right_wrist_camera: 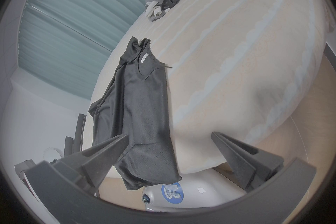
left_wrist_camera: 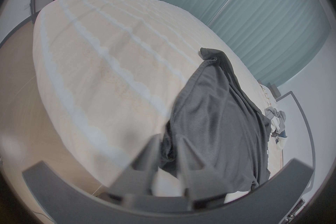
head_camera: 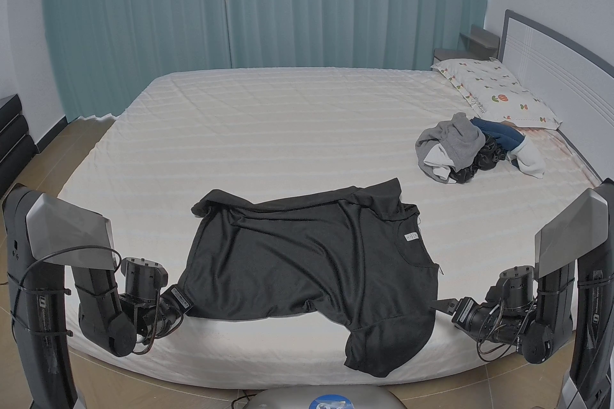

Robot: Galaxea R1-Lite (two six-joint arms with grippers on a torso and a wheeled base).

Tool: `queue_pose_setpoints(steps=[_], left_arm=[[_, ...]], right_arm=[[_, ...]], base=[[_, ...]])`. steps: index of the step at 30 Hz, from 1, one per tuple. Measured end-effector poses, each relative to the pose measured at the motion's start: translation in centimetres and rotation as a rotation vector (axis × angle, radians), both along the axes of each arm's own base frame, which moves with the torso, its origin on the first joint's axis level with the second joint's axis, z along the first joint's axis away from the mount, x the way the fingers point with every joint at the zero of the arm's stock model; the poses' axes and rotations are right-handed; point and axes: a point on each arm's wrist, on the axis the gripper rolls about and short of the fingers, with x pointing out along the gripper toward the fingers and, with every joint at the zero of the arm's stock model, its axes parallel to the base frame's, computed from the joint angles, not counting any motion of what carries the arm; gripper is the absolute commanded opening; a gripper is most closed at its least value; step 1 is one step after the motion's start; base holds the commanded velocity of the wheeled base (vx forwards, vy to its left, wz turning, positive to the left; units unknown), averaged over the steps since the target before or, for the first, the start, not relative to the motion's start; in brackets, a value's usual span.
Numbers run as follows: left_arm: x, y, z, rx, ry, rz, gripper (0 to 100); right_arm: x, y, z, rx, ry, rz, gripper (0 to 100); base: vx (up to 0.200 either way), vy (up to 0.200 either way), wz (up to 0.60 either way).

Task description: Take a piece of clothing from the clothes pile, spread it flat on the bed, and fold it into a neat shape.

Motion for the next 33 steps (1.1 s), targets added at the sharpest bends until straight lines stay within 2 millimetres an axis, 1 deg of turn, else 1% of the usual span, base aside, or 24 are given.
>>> queue_pose_setpoints(steps=[9, 18, 26, 33], left_arm=[[-1.7, 1.1, -0.2, -0.001, 0.057, 0.032, 0], [-2.2, 1.3, -0.1, -0.005, 0.034, 0.033, 0], [-2.2, 1.2, -0.1, -0.007, 0.033, 0.029, 0], [-2.6, 1.2, 0.2, 0.011, 0.034, 0.010, 0]], right_arm=[[-0.2, 1.2, -0.1, -0.010, -0.002, 0.015, 100], [-0.4, 2.2, -0.1, -0.016, -0.003, 0.011, 100], [0.2, 3.0, -0.3, -0.026, -0.034, 0.000, 100], [0.3, 3.5, -0.6, -0.030, -0.033, 0.017, 100]], base=[[0.000, 0.000, 0.00], [0.000, 0.000, 0.00], [0.000, 0.000, 0.00], [0.000, 0.000, 0.00]])
